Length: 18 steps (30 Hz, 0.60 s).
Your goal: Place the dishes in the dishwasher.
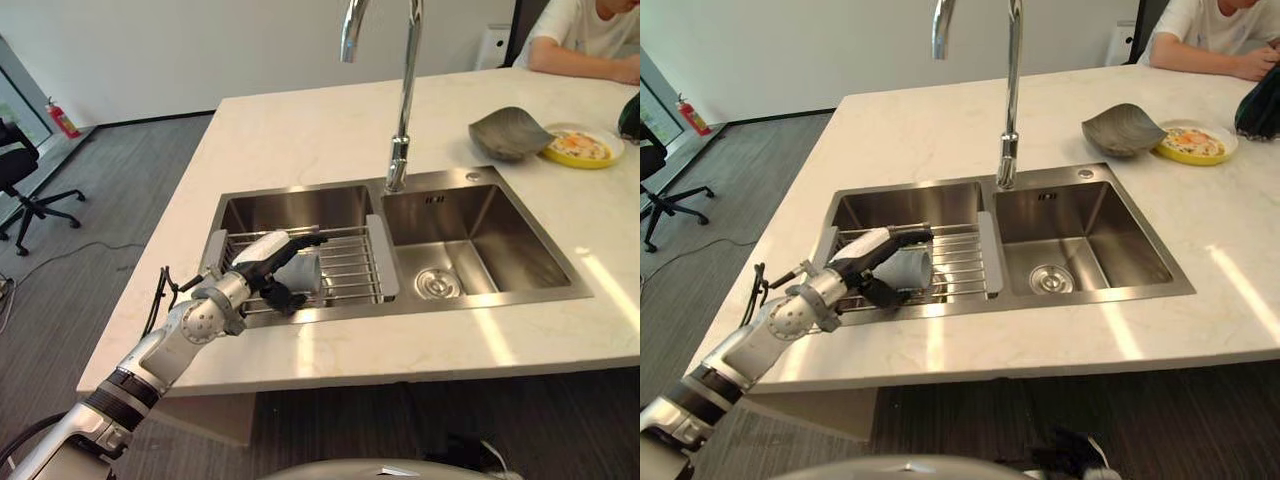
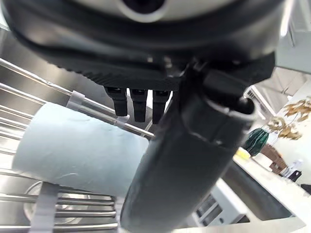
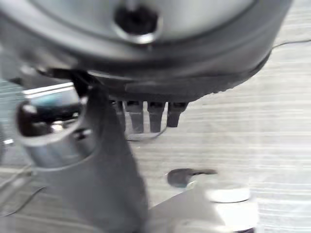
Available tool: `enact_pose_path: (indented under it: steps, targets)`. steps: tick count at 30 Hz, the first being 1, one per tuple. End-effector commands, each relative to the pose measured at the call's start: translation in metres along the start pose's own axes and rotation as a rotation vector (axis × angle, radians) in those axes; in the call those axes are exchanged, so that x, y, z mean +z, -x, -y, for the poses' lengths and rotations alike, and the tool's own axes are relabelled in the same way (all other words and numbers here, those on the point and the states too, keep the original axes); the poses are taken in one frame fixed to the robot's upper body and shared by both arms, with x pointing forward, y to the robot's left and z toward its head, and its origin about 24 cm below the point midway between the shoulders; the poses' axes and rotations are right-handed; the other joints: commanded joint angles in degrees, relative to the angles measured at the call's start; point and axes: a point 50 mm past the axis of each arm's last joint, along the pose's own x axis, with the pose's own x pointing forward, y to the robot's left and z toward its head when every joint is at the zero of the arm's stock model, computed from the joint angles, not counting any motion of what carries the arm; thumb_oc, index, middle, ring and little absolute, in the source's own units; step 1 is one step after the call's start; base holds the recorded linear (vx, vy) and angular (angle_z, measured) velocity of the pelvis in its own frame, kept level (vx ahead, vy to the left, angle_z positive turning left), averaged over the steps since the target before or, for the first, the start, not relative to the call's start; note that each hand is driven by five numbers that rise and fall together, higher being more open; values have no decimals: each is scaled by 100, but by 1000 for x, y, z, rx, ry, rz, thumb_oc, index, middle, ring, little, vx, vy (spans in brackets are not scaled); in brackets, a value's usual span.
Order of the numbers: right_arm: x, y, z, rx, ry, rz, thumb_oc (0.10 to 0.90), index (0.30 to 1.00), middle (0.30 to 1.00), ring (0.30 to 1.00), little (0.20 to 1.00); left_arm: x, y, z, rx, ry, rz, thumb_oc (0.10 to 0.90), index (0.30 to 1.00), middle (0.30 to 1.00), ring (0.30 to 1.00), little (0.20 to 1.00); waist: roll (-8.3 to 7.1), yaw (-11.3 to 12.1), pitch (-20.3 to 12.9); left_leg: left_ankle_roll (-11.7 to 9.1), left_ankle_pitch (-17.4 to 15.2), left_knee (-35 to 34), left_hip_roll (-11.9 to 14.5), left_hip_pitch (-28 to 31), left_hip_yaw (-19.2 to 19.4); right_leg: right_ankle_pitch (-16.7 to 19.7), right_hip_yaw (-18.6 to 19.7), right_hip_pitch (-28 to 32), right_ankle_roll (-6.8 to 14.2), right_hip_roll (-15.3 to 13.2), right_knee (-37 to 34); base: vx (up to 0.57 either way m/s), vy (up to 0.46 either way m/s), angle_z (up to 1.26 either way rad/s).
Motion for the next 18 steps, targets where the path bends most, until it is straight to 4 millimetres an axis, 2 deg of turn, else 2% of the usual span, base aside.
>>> enact_pose_path:
  steps: [1,5,9,18]
  targets:
    - [11,-3,1,15,72,12,800,900,900,900,900,20,-6,-66,280,-123,93,800,900,900,900,900,-162,-31,61,-256,-651,65,79,481,449,-209,224,-155,615,-305,104,-6,4,-15]
    - [14,-3,6,-3,57,14,800,900,900,900,900,12,-6,-63,281,-149,45,800,900,900,900,900,-152,-32,39,-257,-660,65,84,493,477,-216,260,-152,604,-297,104,4,-3,-12]
    - [14,-3,6,-3,56,14,800,900,900,900,900,12,-6,-63,281,-149,45,800,900,900,900,900,-151,-29,39,-257,-661,65,85,494,479,-215,262,-152,604,-296,104,1,-1,-2]
    - [16,-3,8,-3,54,25,800,900,900,900,900,3,-17,-48,189,-241,-21,800,900,900,900,900,-162,-91,9,-255,-680,65,92,517,521,-230,301,-122,591,-263,104,0,0,0]
